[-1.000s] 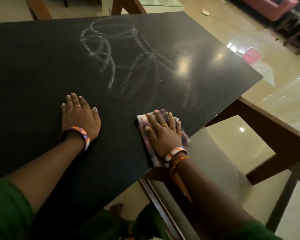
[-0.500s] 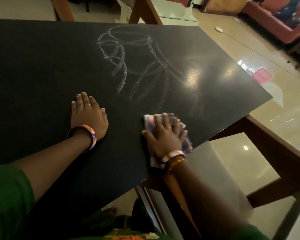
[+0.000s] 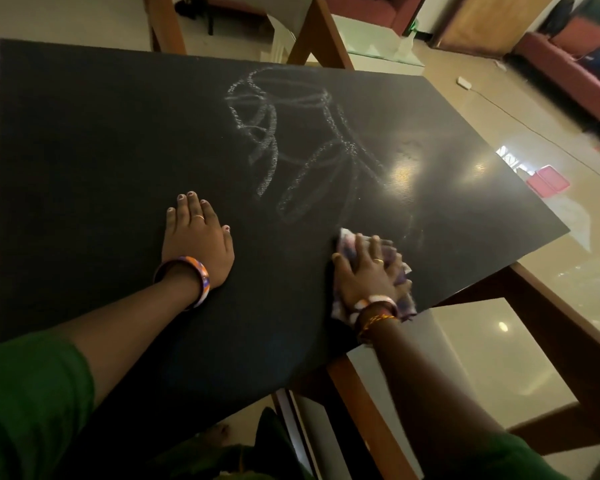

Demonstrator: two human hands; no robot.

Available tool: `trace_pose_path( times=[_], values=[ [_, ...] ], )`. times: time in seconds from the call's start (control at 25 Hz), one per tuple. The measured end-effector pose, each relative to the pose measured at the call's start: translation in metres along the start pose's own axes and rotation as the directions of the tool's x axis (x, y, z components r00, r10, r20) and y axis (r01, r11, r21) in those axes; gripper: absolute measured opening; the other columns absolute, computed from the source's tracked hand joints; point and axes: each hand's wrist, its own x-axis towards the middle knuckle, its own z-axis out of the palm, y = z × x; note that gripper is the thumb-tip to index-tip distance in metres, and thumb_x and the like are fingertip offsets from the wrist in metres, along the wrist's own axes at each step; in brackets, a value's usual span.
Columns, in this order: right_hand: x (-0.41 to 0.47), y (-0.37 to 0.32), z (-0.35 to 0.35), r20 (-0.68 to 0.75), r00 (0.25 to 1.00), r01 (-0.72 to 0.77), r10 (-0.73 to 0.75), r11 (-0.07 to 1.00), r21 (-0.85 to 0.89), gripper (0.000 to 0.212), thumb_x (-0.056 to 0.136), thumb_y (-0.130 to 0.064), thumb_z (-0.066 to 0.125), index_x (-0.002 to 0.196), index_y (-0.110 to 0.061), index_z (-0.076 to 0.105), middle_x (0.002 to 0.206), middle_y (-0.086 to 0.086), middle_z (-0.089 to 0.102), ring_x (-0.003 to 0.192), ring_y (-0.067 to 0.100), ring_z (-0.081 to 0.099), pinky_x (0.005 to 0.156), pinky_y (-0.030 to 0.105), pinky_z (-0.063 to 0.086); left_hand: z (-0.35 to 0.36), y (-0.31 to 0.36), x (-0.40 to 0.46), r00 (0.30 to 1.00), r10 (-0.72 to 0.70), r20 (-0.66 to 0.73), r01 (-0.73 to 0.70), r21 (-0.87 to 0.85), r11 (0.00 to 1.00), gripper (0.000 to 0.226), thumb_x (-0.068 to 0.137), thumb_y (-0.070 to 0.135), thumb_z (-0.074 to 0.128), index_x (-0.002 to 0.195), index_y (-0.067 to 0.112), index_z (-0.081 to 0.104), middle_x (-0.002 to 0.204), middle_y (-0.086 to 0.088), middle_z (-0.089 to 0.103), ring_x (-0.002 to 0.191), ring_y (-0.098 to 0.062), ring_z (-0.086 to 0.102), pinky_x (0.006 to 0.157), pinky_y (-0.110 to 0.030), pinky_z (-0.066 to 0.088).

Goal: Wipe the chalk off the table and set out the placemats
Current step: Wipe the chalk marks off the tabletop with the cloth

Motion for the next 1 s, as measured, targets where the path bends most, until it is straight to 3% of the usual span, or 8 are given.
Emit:
trace_pose_path(
  times=[0.12,0.2,0.32,0.44,0.6,0.76,0.88,1.0],
  values=[
    [-0.032,-0.052,0.025,0.12,0.911,0.406,-0.395,0.909,-0.094,0.061,0.093,-0.061,0.033,0.148,-0.044,0.012,0.159,-0.013,-0.003,0.145,0.03,-0.014,0.109,0.064,-0.008,0.0,-0.001,-0.001,1.0,0.006,0.002,-0.006,-0.005,1.0,0.061,0.099,0.035,0.022,0.146,-0.003,0.013,0.154,-0.021,0.01,0.144,-0.032,0.007,0.117,-0.042,0.009],
    [-0.025,-0.055,0.022,0.139,0.877,0.478,-0.46,0.867,-0.141,0.06,0.092,-0.061,0.033,0.147,-0.046,0.014,0.159,-0.014,0.001,0.146,0.027,-0.01,0.111,0.064,-0.003,0.001,-0.002,-0.002,1.0,0.011,0.005,-0.011,-0.009,1.0,0.061,0.099,0.035,0.022,0.146,-0.002,0.013,0.154,-0.02,0.009,0.144,-0.031,0.006,0.117,-0.041,0.008],
    [0.011,-0.003,-0.001,0.006,0.983,0.185,-0.185,0.976,-0.112,0.059,0.092,-0.061,0.031,0.147,-0.047,0.014,0.159,-0.015,0.004,0.146,0.027,-0.004,0.111,0.063,0.005,0.001,-0.001,-0.001,1.0,0.013,0.005,-0.013,-0.009,1.0,0.06,0.099,0.036,0.021,0.146,-0.002,0.012,0.155,-0.019,0.008,0.144,-0.03,0.006,0.117,-0.041,0.008],
    [0.032,0.066,-0.028,-0.025,0.99,-0.135,0.137,0.989,0.058,0.058,0.094,-0.059,0.03,0.148,-0.045,0.013,0.16,-0.012,0.003,0.146,0.03,-0.006,0.11,0.065,0.004,0.002,0.001,-0.001,1.0,-0.006,0.007,0.006,0.02,1.0,0.061,0.099,0.036,0.02,0.146,-0.002,0.013,0.154,-0.02,0.009,0.144,-0.031,0.007,0.117,-0.042,0.01],
    [0.016,0.063,-0.027,-0.025,0.967,-0.248,0.253,0.961,0.119,0.062,0.095,-0.057,0.032,0.15,-0.04,0.011,0.16,-0.008,0.0,0.145,0.035,-0.008,0.11,0.066,0.003,0.001,0.009,0.0,0.999,-0.042,0.008,0.042,0.012,0.999,0.063,0.099,0.038,0.02,0.146,-0.003,0.014,0.154,-0.022,0.01,0.143,-0.033,0.008,0.117,-0.042,0.011],
    [-0.039,-0.018,0.013,0.022,0.991,0.129,-0.128,0.991,-0.045,0.065,0.094,-0.059,0.031,0.15,-0.04,0.005,0.159,-0.008,-0.009,0.143,0.035,-0.016,0.107,0.067,-0.007,0.0,0.013,0.002,0.998,-0.061,0.001,0.061,0.005,0.998,0.063,0.099,0.038,0.021,0.145,-0.004,0.015,0.153,-0.023,0.011,0.143,-0.034,0.009,0.117,-0.043,0.012],
    [-0.048,-0.054,0.021,0.154,0.884,0.458,-0.442,0.885,-0.088,0.063,0.092,-0.059,0.035,0.148,-0.043,0.01,0.159,-0.011,-0.004,0.144,0.03,-0.016,0.106,0.065,-0.01,0.003,0.01,0.003,0.998,-0.058,0.001,0.058,0.011,0.998,0.063,0.099,0.038,0.021,0.145,-0.004,0.015,0.153,-0.023,0.011,0.143,-0.034,0.009,0.117,-0.043,0.012],
    [-0.006,-0.018,0.007,0.077,0.944,0.326,-0.32,0.941,-0.086,0.06,0.092,-0.06,0.033,0.147,-0.046,0.013,0.159,-0.015,0.0,0.146,0.026,-0.01,0.109,0.065,-0.004,0.003,0.009,0.001,0.998,-0.058,0.005,0.058,0.01,0.998,0.063,0.099,0.039,0.021,0.145,-0.003,0.014,0.154,-0.022,0.011,0.143,-0.033,0.009,0.117,-0.042,0.011]
  ],
)
